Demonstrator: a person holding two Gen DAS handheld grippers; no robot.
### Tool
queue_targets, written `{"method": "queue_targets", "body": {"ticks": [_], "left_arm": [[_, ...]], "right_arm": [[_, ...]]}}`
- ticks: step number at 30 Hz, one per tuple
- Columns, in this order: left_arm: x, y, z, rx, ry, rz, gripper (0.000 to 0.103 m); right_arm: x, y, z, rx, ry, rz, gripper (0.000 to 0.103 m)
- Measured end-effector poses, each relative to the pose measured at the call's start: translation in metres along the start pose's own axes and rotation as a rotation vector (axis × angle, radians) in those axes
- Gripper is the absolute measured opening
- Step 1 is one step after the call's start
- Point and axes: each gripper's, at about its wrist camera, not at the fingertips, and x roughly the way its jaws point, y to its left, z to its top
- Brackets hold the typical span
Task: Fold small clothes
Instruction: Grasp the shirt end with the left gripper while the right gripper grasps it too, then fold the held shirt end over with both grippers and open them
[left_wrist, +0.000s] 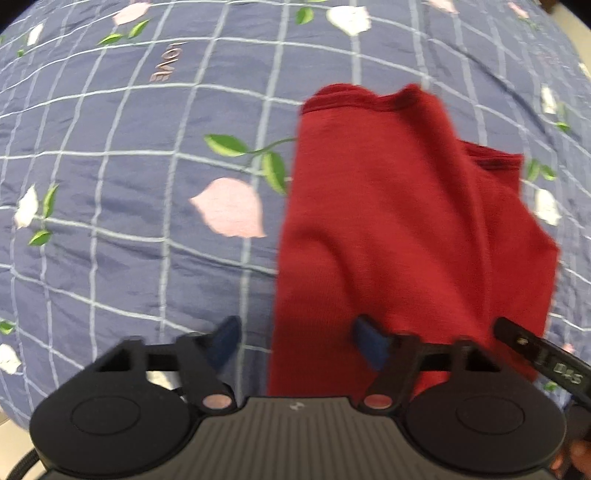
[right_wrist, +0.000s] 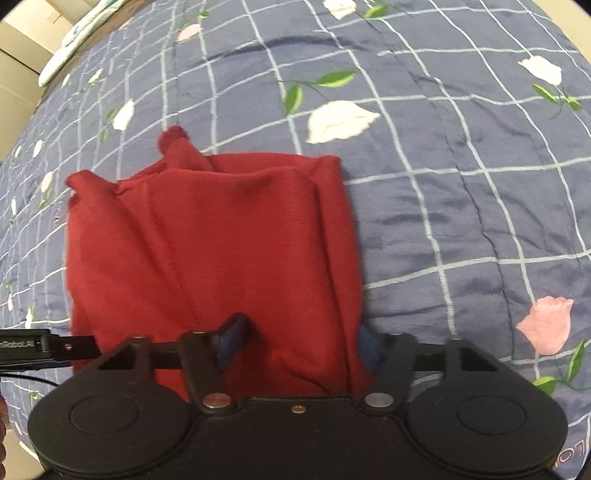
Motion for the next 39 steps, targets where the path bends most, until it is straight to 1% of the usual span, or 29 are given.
{"method": "queue_targets", "body": {"ticks": [1,2,3,6,8,13,15,18,22,26,29,32,36,39], "left_arm": [[-0.002,-0.002,0.000,0.006,-0.001,-0.022,0.044],[-0.004,-0.005,0.000,0.013,-0.002,-0.021,0.040],[-0.007,-0.009,0.000,0.027,-0.007,-0.009,0.030],[-0.016,-0.017,-0.004,0.070,-0.025,0.022,0.021],[-0.025,-0.020,-0.008,0.086,-0.047,0.026,0.019],[-0.057,-0.015,-0.013,0.103,-0.115,-0.006,0.017],[-0.074,-0.010,-0.015,0.109,-0.147,-0.017,0.017],[-0.097,0.001,-0.016,0.110,-0.194,-0.013,0.017],[-0.121,0.031,-0.020,0.082,-0.245,-0.012,0.017],[-0.138,0.068,-0.027,0.043,-0.284,0.003,0.017],[-0.140,0.099,-0.030,-0.001,-0.285,0.017,0.018],[-0.135,0.127,-0.032,-0.040,-0.266,0.031,0.018],[-0.122,0.153,-0.038,-0.047,-0.241,0.051,0.018],[-0.104,0.166,-0.041,-0.043,-0.207,0.054,0.018]], "right_arm": [[-0.002,0.002,0.000,0.000,-0.004,0.004,0.045],[-0.005,0.005,0.000,-0.005,-0.013,-0.004,0.039],[-0.008,0.008,0.000,-0.013,-0.022,-0.008,0.037],[-0.018,0.015,-0.002,-0.031,-0.048,-0.008,0.033],[-0.028,0.020,-0.004,-0.040,-0.073,0.002,0.032],[-0.059,0.043,-0.016,-0.087,-0.150,0.046,0.030],[-0.068,0.058,-0.020,-0.118,-0.176,0.064,0.029],[-0.078,0.085,-0.025,-0.167,-0.213,0.093,0.028],[-0.085,0.123,-0.031,-0.236,-0.246,0.126,0.027],[-0.083,0.158,-0.038,-0.276,-0.254,0.161,0.027],[-0.074,0.181,-0.046,-0.301,-0.231,0.171,0.027],[-0.061,0.204,-0.056,-0.331,-0.198,0.173,0.027],[-0.042,0.223,-0.072,-0.340,-0.154,0.152,0.027],[-0.027,0.230,-0.084,-0.331,-0.118,0.114,0.027]]}}
